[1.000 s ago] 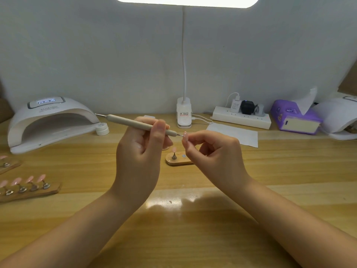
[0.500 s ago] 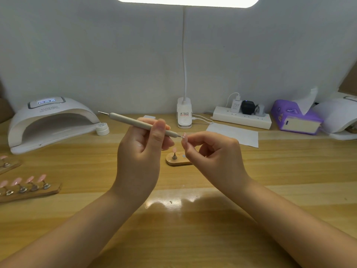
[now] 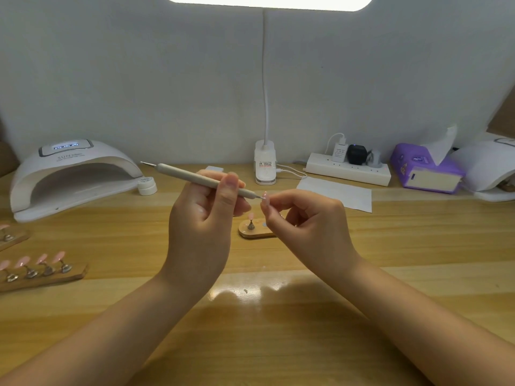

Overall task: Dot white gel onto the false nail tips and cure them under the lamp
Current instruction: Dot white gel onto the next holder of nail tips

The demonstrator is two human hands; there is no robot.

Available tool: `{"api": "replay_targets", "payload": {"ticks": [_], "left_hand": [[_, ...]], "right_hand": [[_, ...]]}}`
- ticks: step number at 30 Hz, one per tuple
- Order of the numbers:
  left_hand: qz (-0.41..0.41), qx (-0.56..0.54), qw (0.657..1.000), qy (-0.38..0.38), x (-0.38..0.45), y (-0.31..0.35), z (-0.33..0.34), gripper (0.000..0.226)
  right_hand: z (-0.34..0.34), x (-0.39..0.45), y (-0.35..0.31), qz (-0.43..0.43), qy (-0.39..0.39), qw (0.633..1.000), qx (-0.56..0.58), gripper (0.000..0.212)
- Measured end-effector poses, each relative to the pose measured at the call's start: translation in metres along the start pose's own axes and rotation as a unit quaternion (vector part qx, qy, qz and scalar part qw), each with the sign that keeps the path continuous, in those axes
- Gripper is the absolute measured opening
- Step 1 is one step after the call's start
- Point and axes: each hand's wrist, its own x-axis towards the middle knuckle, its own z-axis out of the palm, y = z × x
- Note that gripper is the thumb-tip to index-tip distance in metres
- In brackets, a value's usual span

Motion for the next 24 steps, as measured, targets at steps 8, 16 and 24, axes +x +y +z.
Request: {"api": "replay_targets", "payload": {"ticks": [8,16,24], "left_hand": [[0.004,0.002,1.000,0.005,-0.0004,0.0008,0.0003,0.024],[-0.007,-0.025,0.999,0.019,0.0011,-0.0005,-0.0010,0.016],[-0.009,-0.023,1.000,0.006,0.0000,-0.0008,-0.0002,0.016]], "right_hand": [[0.0000,-0.0005,0.0004,0.006,-0.004,1.000,0.000,0.008],[0.0001,-0.0003,0.0002,0.007,-0.002,1.000,0.007,0.005],[-0.0003,-0.0005,0.0009,0.004,-0.006,1.000,0.006,0.006]]}}
